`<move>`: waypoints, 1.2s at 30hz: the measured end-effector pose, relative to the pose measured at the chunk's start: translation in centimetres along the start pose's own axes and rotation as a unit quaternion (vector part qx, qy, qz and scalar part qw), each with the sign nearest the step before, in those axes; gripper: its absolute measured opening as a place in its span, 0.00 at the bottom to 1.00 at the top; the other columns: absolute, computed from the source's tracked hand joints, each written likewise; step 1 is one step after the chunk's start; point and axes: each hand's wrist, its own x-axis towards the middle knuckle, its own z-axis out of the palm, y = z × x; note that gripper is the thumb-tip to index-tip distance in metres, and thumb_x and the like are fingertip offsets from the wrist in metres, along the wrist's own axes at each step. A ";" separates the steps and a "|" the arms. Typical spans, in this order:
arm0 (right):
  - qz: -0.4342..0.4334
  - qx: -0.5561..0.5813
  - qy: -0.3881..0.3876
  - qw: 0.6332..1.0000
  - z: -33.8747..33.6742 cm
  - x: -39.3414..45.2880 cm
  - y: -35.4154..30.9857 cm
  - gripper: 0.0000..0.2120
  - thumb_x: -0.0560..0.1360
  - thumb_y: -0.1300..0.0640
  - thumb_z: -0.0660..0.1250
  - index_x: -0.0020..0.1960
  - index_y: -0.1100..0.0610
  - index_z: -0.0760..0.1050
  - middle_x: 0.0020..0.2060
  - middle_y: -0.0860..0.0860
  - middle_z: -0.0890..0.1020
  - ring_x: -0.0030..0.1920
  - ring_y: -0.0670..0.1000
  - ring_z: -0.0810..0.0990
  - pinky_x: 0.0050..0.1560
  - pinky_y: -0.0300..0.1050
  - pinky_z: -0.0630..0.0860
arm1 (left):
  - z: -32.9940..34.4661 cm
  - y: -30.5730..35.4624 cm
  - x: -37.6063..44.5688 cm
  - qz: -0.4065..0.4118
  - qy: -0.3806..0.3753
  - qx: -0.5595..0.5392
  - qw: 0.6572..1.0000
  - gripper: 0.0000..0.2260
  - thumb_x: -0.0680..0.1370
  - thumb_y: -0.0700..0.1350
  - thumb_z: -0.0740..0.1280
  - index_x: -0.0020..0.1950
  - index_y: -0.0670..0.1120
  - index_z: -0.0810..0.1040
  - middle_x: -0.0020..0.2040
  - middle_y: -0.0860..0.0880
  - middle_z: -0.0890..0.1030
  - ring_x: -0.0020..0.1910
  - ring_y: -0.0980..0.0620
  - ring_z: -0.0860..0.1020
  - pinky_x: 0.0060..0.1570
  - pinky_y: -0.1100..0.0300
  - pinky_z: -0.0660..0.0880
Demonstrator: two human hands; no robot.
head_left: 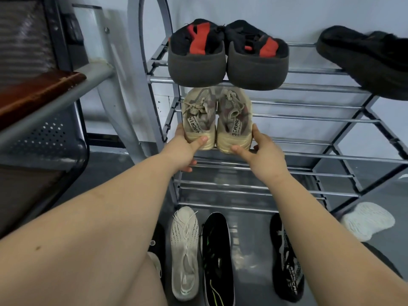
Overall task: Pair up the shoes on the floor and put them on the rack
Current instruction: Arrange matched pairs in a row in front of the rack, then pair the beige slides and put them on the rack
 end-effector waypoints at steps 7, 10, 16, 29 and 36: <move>0.000 -0.020 -0.001 1.000 0.2 0.0 -0.1 0.38 0.74 0.40 0.65 0.77 0.54 0.55 0.65 0.56 0.74 0.63 0.59 0.73 0.60 0.54 0.71 | 0.0 0.1 0.2 0.002 0.008 0.059 0.998 0.35 0.77 0.58 0.63 0.77 0.54 0.46 0.65 0.48 0.71 0.46 0.45 0.81 0.37 0.54 0.80; -0.010 -0.051 0.003 0.999 0.6 -0.8 -0.2 0.38 0.76 0.41 0.63 0.77 0.58 0.53 0.65 0.58 0.74 0.64 0.60 0.72 0.61 0.53 0.69 | 0.2 0.4 -0.3 0.001 0.023 0.112 0.993 0.39 0.77 0.60 0.60 0.77 0.51 0.39 0.72 0.47 0.67 0.54 0.40 0.78 0.42 0.50 0.80; -0.031 -0.126 -0.023 0.991 -0.1 -3.5 0.6 0.37 0.77 0.39 0.58 0.78 0.57 0.49 0.76 0.54 0.60 0.75 0.55 0.58 0.74 0.53 0.55 | 0.9 1.1 -2.1 0.016 0.053 0.263 0.963 0.40 0.77 0.65 0.55 0.77 0.49 0.35 0.77 0.41 0.55 0.70 0.38 0.66 0.67 0.47 0.68; 0.034 -0.295 -0.152 0.943 -3.5 -10.4 7.8 0.38 0.78 0.38 0.54 0.78 0.51 0.39 0.78 0.54 0.49 0.77 0.57 0.49 0.76 0.56 0.49 | 8.2 0.6 -8.5 0.280 -0.017 0.587 0.760 0.38 0.79 0.62 0.53 0.76 0.45 0.35 0.77 0.42 0.34 0.76 0.43 0.35 0.75 0.50 0.39; 0.134 -0.339 -0.213 0.907 -6.0 -15.0 14.4 0.38 0.78 0.38 0.54 0.78 0.51 0.39 0.78 0.55 0.49 0.77 0.58 0.50 0.75 0.57 0.51 | 14.7 0.4 -9.9 0.324 -0.163 0.630 0.686 0.37 0.79 0.61 0.54 0.77 0.46 0.36 0.78 0.44 0.37 0.77 0.46 0.39 0.76 0.51 0.43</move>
